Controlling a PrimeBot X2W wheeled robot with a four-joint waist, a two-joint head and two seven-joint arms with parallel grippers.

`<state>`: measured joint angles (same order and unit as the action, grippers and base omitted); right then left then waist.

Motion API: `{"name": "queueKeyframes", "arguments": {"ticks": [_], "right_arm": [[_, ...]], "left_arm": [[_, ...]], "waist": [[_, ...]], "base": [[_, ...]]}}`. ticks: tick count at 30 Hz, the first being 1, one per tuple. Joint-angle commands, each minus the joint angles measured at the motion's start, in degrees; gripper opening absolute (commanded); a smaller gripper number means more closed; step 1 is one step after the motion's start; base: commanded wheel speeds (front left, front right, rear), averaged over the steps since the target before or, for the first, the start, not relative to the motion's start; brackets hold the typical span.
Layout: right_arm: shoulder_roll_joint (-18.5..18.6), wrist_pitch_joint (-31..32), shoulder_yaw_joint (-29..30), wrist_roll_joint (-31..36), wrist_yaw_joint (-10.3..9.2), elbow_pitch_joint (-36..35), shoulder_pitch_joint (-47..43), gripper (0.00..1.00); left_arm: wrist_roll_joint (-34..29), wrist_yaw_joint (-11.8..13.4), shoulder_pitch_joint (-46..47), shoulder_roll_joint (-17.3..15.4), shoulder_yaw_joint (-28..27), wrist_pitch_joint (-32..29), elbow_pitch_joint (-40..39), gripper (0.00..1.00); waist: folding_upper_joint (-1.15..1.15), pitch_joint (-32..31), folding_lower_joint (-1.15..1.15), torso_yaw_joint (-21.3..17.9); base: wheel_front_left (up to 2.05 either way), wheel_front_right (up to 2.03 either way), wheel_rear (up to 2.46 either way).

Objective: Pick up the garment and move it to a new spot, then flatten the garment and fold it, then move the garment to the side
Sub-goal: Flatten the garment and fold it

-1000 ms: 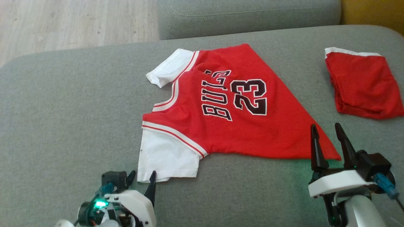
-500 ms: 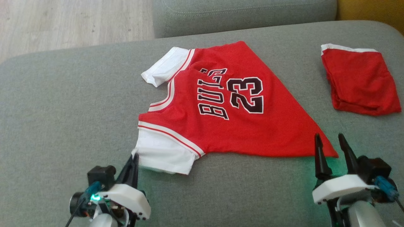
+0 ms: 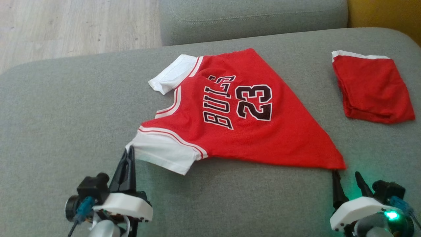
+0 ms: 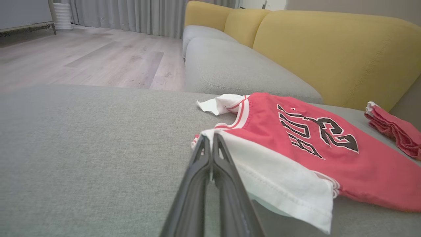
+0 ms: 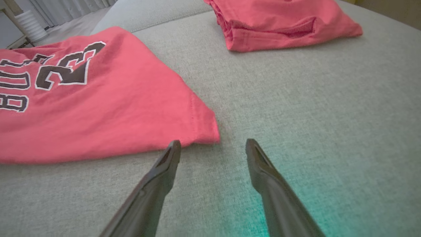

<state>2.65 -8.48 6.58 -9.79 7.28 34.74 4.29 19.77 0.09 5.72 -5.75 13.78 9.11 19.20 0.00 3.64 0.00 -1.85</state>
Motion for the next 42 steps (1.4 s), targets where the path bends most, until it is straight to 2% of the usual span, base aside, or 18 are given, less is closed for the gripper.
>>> {"name": "queueKeyframes", "arguments": {"ticks": [1,12,20,21,23,28,31,37,42], "right_arm": [[0.23,-0.56,-1.05,-0.64,0.21,-0.29,3.21,1.0],[0.23,-1.72,-1.92,-2.93,0.21,5.3,5.94,1.0],[0.23,-0.55,-4.97,-4.74,0.21,8.21,6.99,1.0],[0.23,-0.35,-5.2,-4.95,0.21,8.49,7.12,0.96],[0.22,-0.37,-6.0,-5.59,0.21,8.65,7.39,0.0],[0.22,-1.45,-8.99,-6.88,0.21,7.03,8.39,0.0],[0.22,-3.14,-10.33,-7.13,0.21,3.93,9.39,0.0],[0.4,-5.63,-12.28,-6.16,0.21,-7.74,12.37,0.0],[2.81,-6.11,-13.89,-5.63,0.21,-19.2,16.2,0.0]], "left_arm": [[-0.09,0.82,2.95,-0.51,-2.58,1.21,-2.13,0.0],[-0.16,1.4,3.27,-0.72,-2.32,2.19,-2.02,0.0],[0.19,1.66,3.6,-0.87,-2.14,2.32,-1.78,0.0],[0.22,1.69,3.63,-0.86,-2.08,2.33,-1.78,0.0],[0.3,1.73,3.63,-0.88,-1.98,2.35,-1.77,0.0],[0.87,1.61,3.85,-1.24,-2.23,2.74,-2.21,0.0],[2.18,0.63,4.55,-1.37,-2.96,3.29,-3.59,0.0],[4.81,-1.53,8.27,-2.41,-5.46,4.4,-9.95,0.0],[7.14,-2.33,13.9,-2.97,-7.94,4.63,-17.74,0.0]], "waist": [[0.0,0.16,0.0,0.21],[0.0,0.61,0.0,0.89],[0.0,0.68,0.0,0.67],[0.0,0.67,0.0,0.62],[0.0,0.63,0.0,0.53],[0.0,0.32,0.0,0.1],[0.0,-0.01,0.0,-0.06],[0.0,-1.71,0.0,-0.47],[0.0,-3.57,0.0,-1.04]], "base": [[0.0,0.0,0.0],[0.0,0.0,0.0],[0.0,0.0,0.0],[0.0,0.0,0.0],[0.0,0.0,0.0],[0.0,0.0,0.0],[0.0,0.0,0.0],[0.0,0.0,0.0],[0.0,0.0,0.0]]}}
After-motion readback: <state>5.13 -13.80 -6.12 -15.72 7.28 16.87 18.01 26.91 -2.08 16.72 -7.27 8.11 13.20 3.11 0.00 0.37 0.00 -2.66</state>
